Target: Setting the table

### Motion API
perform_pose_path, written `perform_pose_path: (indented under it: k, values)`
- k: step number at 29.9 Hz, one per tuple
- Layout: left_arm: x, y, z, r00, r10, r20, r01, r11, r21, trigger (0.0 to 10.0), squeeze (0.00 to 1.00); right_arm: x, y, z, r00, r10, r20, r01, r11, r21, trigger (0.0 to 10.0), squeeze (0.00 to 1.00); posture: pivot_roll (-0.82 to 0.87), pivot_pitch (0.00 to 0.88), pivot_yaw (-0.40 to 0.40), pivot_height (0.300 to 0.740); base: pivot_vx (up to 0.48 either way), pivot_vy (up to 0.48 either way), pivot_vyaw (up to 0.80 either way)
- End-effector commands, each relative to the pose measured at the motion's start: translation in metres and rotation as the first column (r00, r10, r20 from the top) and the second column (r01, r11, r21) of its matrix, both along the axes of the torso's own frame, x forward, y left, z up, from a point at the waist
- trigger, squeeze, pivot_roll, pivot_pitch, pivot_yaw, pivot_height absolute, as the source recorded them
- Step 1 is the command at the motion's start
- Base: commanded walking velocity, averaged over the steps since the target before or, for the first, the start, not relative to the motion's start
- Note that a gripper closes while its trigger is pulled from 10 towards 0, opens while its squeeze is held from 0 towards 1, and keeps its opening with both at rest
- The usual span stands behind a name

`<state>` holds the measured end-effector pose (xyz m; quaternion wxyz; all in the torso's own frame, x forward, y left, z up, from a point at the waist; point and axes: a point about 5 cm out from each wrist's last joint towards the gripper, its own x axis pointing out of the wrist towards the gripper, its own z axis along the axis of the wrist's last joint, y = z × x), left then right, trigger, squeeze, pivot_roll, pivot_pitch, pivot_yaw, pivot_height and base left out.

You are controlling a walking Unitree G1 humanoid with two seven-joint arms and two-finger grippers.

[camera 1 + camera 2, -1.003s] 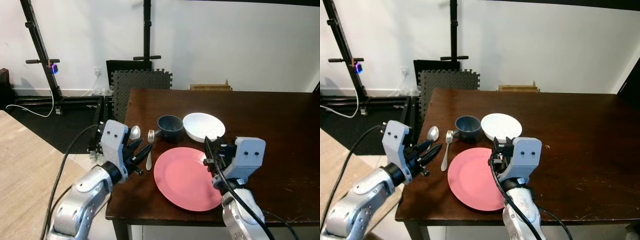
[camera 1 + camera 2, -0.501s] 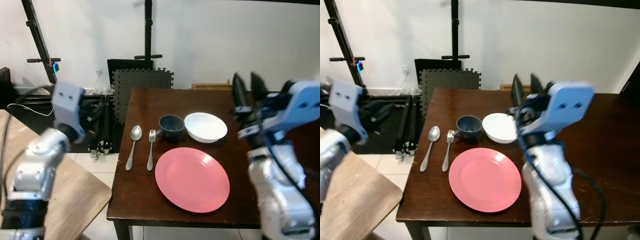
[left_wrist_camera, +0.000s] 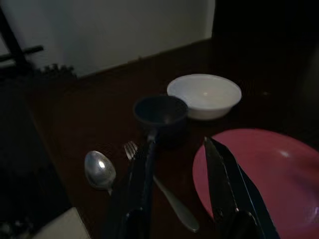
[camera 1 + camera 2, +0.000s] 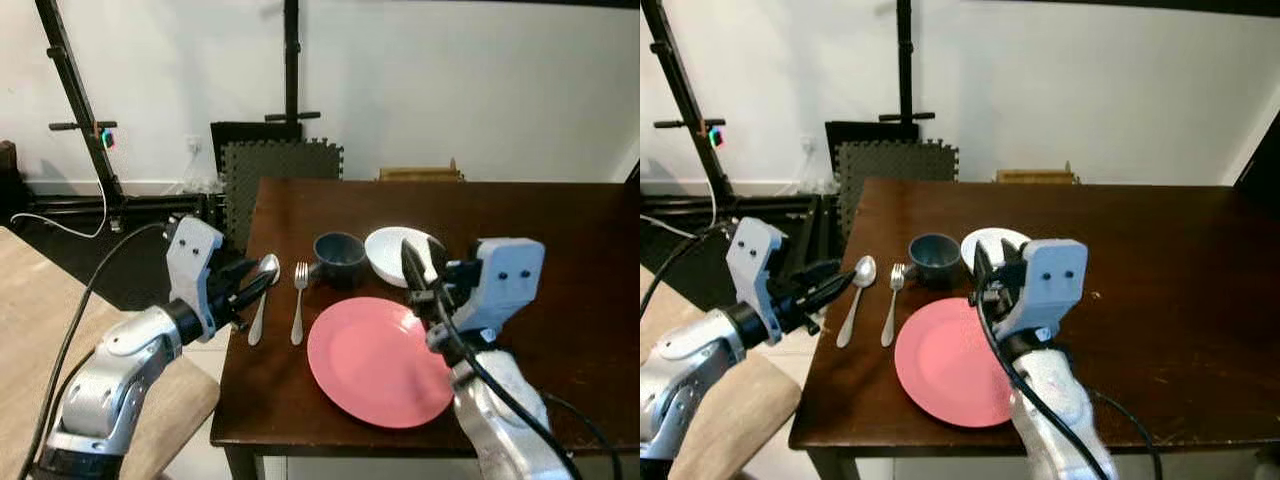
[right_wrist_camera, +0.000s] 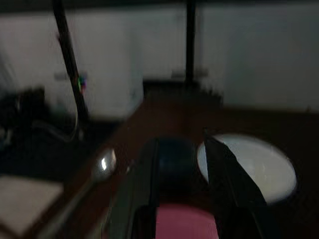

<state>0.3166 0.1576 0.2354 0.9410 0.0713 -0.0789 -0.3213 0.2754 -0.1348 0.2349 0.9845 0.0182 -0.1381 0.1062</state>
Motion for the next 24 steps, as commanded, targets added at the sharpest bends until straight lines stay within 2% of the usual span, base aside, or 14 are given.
perform_pose_path:
  k: [1, 2, 3, 5, 6, 7, 10, 12, 15, 17, 20, 22, 23, 24]
  values:
    - [0.001, -0.001, -0.002, 1.0, -0.001, -0.001, 0.001, 1.0, 0.022, 10.0, 0.0, 0.002, -0.001, -0.008, 0.997, 0.017, -0.071, -0.016, 1.0, 0.013, 10.0, 0.0, 0.02, 0.0, 0.033, 0.74, 0.0, 0.0, 0.0]
    - [-0.002, 0.003, -0.001, 1.0, -0.02, 0.004, 0.02, 0.999, 0.048, 10.0, 0.0, 0.007, -0.012, -0.014, 0.985, 0.036, -0.169, -0.038, 0.999, -0.012, 10.0, 0.0, 0.02, 0.0, -0.006, 0.74, 0.0, 0.0, 0.0]
    - [-0.002, 0.003, -0.001, 1.0, -0.02, 0.004, 0.02, 0.999, 0.048, 10.0, 0.0, 0.007, -0.012, -0.014, 0.985, 0.036, -0.169, -0.038, 0.999, -0.012, 10.0, 0.0, 0.02, 0.0, -0.006, 0.74, 0.0, 0.0, 0.0]
    - [-0.01, 0.009, -0.007, 0.999, -0.043, -0.021, 0.045, 0.995, 0.093, 10.0, 0.0, 0.009, -0.026, -0.015, 0.981, 0.017, -0.191, -0.023, 0.999, -0.029, 10.0, 0.0, 0.03, 0.0, -0.008, 0.74, 0.0, 0.0, 0.0]
    - [-0.01, 0.009, -0.007, 0.999, -0.043, -0.021, 0.045, 0.995, 0.093, 10.0, 0.0, 0.009, -0.026, -0.015, 0.981, 0.017, -0.191, -0.023, 0.999, -0.029, 10.0, 0.0, 0.03, 0.0, -0.008, 0.74, 0.0, 0.0, 0.0]
    - [-0.013, 0.013, -0.011, 0.998, -0.049, -0.048, 0.054, 0.991, 0.12, 10.0, 0.0, 0.01, -0.035, -0.013, 0.982, -0.005, -0.187, -0.002, 0.999, -0.038, 10.0, 0.0, 0.05, 0.0, -0.014, 0.74, 0.0, 0.0, 0.0]
    - [-0.015, 0.021, -0.02, 0.996, -0.021, -0.086, 0.033, 0.989, 0.143, 10.0, 0.0, 0.013, -0.044, -0.01, 0.987, -0.044, -0.157, 0.038, 0.998, -0.039, 10.0, 0.0, 0.04, 0.0, -0.014, 0.74, 0.0, 0.0, 0.0]
    - [-0.012, 0.021, -0.022, 0.996, -0.006, -0.091, 0.019, 0.99, 0.143, 10.0, 0.0, 0.018, -0.039, -0.002, 0.987, -0.097, -0.131, 0.099, 0.995, 0.016, 10.0, 0.0, 0.02, 0.0, -0.016, 0.74, 0.0, 0.0, 0.0]
    - [-0.004, 0.013, -0.02, 0.997, -0.007, -0.082, 0.014, 0.996, 0.091, 10.0, 0.0, 0.013, -0.02, 0.007, 0.994, -0.06, -0.095, 0.066, 0.997, 0.051, 10.0, 0.0, -0.02, 0.0, 0.009, 0.74, 0.0, 0.0, 0.0]
    - [0.003, 0.007, -0.016, 0.998, 0.028, -0.063, -0.025, 0.999, 0.045, 10.0, 0.0, 0.007, -0.014, 0.002, 0.995, -0.052, -0.085, 0.057, 0.997, 0.061, 10.0, 0.0, -0.01, 0.0, 0.001, 0.74, 0.0, 0.0, 0.0]
    - [0.003, 0.004, -0.015, 0.998, 0.04, -0.045, -0.039, 0.999, 0.012, 10.0, 0.0, 0.002, -0.014, -0.006, 0.994, -0.071, -0.084, 0.074, 0.996, 0.04, 10.0, 0.0, -0.01, 0.0, 0.01, 0.74, 0.0, 0.0, 0.0]
    - [-0.007, 0.002, -0.014, 0.999, 0.038, -0.031, -0.039, 0.998, -0.043, 10.0, 0.0, -0.002, -0.018, -0.014, 0.989, -0.122, -0.079, 0.125, 0.992, 0.03, 10.0, 0.0, 0.02, 0.0, -0.007, 0.74, 0.0, 0.0, 0.0]
    - [-0.007, 0.002, -0.014, 0.999, 0.038, -0.031, -0.039, 0.998, -0.043, 10.0, 0.0, -0.002, -0.018, -0.014, 0.989, -0.122, -0.079, 0.125, 0.992, 0.03, 10.0, 0.0, 0.02, 0.0, -0.007, 0.74, 0.0, 0.0, 0.0]
    - [-0.024, -0.005, -0.012, 0.999, -0.047, -0.024, 0.045, 0.997, -0.06, 10.0, 0.0, -0.002, -0.02, -0.012, 0.987, -0.153, -0.045, 0.154, 0.988, 0.009, 10.0, 0.0, 0.03, 0.0, -0.029, 0.74, 0.0, 0.0, 0.0]
